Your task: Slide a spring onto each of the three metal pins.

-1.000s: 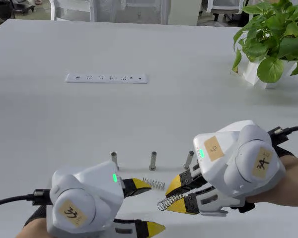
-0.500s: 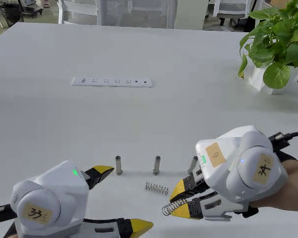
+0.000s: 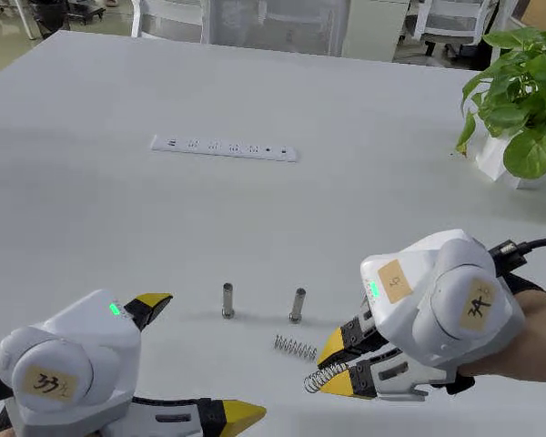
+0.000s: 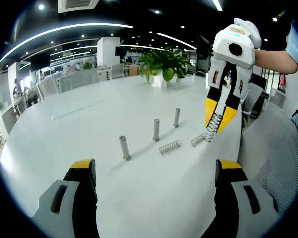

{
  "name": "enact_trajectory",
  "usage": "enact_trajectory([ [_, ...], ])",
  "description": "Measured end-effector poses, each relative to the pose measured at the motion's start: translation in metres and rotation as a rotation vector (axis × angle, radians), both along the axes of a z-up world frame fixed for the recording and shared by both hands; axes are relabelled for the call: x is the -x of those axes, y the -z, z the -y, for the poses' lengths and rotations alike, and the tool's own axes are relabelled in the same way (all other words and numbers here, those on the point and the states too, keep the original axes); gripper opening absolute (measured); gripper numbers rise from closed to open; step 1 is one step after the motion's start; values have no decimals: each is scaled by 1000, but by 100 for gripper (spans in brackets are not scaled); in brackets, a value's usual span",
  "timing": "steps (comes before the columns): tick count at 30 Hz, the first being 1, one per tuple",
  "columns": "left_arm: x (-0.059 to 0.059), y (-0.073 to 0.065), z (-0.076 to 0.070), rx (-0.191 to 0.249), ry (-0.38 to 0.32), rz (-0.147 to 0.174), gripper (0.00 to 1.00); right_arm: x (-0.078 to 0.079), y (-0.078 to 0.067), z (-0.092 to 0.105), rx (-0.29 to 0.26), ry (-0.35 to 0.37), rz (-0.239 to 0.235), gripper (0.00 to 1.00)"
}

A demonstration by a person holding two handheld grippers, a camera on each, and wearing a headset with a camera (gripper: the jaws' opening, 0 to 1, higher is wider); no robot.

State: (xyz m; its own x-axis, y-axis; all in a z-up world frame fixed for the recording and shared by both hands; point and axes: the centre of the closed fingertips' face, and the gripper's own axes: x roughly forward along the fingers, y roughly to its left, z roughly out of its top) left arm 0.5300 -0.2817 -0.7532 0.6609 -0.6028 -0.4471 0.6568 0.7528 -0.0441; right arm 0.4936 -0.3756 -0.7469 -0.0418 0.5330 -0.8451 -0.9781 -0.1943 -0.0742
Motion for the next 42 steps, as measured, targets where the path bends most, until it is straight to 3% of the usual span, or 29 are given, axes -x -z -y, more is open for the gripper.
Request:
enact_trajectory([
  [12, 0, 1, -15, 5, -53, -6, 99, -23, -4, -21, 40, -76, 21, 7],
  [20, -2, -2, -19, 0, -59, 4, 99, -51, -20, -43, 59, -121, 70, 7],
  [26, 0, 2, -20, 0, -48, -7, 98, -70, -29, -60, 82, -148, 91, 7],
  [29, 1, 3, -21, 6, -43, -14, 98, -79, -27, -61, 134, -184, 120, 7],
  [32, 0, 6, -24, 6, -41, -22, 98, -81, -26, -69, 137, -191, 106, 7],
  [42, 2, 11, -25, 18, -31, -44, 97, -95, -14, -86, 219, -272, 144, 7],
])
